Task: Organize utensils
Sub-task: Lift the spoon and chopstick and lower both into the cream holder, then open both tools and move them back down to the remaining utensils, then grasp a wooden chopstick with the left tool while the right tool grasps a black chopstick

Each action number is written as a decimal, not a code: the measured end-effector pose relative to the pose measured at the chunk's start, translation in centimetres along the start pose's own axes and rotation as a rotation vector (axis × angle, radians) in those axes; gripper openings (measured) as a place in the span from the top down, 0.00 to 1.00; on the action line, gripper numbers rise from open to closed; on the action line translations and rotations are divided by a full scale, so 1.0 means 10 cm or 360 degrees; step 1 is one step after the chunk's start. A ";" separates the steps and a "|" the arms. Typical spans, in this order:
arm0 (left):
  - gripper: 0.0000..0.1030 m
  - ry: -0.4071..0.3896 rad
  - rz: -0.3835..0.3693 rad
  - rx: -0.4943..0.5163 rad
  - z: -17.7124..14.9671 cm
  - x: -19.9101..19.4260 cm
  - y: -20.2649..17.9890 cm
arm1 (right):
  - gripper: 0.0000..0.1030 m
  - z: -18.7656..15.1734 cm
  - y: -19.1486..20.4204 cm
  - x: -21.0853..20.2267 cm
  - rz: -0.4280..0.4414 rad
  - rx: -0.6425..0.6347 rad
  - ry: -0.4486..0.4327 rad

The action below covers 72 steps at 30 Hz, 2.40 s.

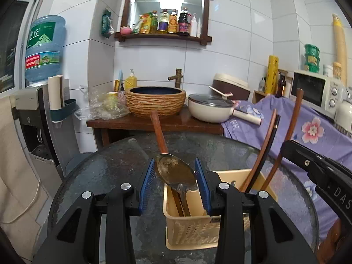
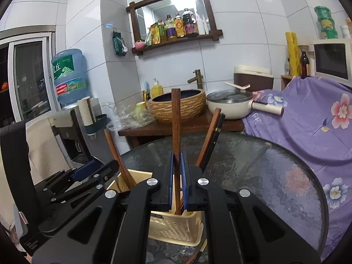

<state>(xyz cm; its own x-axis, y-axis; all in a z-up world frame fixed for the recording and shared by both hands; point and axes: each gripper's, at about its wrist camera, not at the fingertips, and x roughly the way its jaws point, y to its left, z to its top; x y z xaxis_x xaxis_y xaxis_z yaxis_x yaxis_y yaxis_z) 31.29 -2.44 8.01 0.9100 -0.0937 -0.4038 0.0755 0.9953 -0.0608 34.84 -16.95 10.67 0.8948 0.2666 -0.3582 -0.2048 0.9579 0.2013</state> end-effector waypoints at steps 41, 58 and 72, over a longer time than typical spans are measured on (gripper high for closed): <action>0.17 0.0383 -0.0120 0.0190 -1.31 -0.52 0.10 | 0.45 -1.46 -0.50 0.00 -0.0027 0.0117 0.0718; 0.34 0.0636 -0.0256 0.0286 -1.75 -0.52 -0.03 | 0.52 -1.84 -0.13 0.06 -0.0030 -0.0196 0.0915; 0.42 0.0633 -0.0307 0.0315 -1.73 -0.57 -0.21 | 0.67 -1.86 -0.19 0.04 -0.0112 -0.0307 0.0963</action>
<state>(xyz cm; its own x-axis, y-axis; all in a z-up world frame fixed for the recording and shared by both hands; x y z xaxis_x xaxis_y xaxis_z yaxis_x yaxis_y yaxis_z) 18.93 -4.45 -5.36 0.6483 -0.2407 -0.7224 0.3388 0.9408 -0.0094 28.21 -16.69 -6.78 0.5378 0.1613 -0.8275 -0.2720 0.9622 0.0108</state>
